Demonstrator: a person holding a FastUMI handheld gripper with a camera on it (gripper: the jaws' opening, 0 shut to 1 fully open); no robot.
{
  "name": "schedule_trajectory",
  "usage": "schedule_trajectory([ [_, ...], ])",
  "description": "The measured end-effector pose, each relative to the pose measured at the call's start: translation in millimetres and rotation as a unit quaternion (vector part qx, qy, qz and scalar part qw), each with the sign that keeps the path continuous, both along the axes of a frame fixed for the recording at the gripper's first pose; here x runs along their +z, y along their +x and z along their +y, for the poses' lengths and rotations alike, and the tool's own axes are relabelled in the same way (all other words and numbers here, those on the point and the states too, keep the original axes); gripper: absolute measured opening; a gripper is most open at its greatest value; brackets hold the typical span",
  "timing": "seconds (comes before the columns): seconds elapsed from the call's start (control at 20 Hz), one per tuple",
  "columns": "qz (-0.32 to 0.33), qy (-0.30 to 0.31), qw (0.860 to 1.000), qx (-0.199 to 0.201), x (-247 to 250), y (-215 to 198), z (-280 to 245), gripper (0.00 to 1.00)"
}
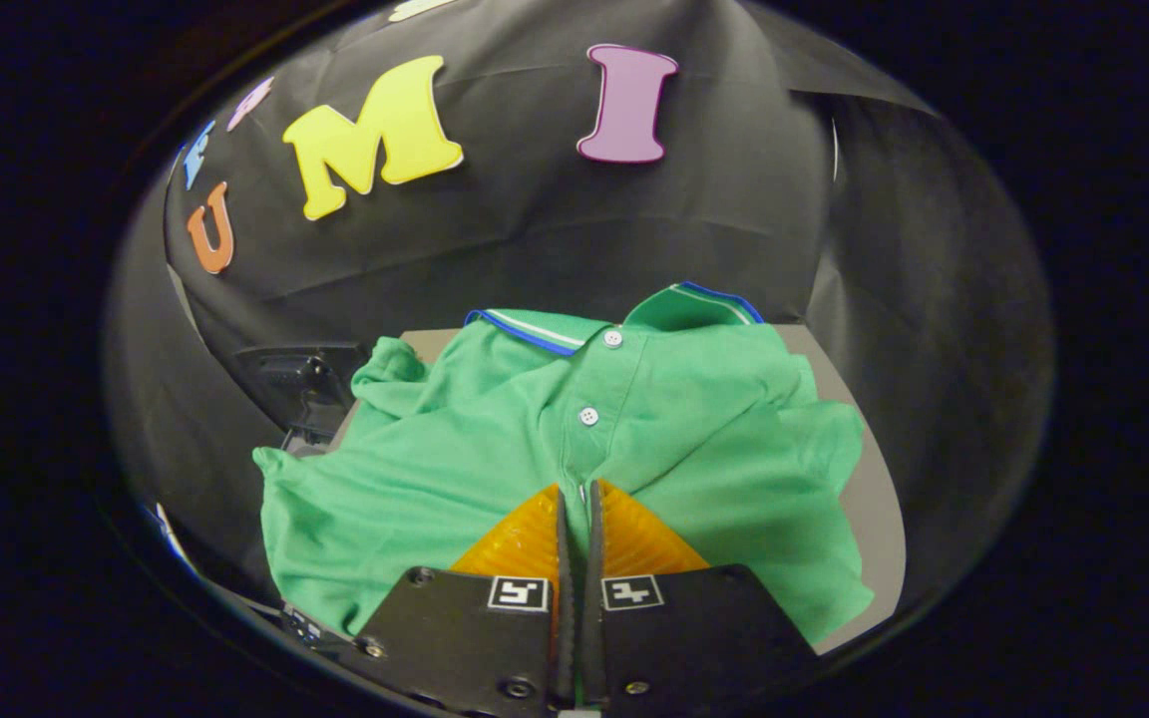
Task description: Put the clothes into the washing machine and then close the washing machine lid.
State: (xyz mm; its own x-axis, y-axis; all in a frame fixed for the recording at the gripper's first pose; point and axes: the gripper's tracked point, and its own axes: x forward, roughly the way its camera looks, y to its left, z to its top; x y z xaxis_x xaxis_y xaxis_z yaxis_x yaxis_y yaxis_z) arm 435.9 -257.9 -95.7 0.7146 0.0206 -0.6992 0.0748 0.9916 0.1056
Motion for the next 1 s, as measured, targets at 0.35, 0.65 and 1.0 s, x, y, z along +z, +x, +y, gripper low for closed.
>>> schedule_trajectory([
  [0.35,-0.024,-0.024,0.999,-0.017,36,-4,6,0.05],
  [0.65,-0.089,0.017,0.996,-0.007,110,-9,35,0.05],
  [1.0,-0.139,0.016,0.989,0.046,169,-13,89,0.05],
])
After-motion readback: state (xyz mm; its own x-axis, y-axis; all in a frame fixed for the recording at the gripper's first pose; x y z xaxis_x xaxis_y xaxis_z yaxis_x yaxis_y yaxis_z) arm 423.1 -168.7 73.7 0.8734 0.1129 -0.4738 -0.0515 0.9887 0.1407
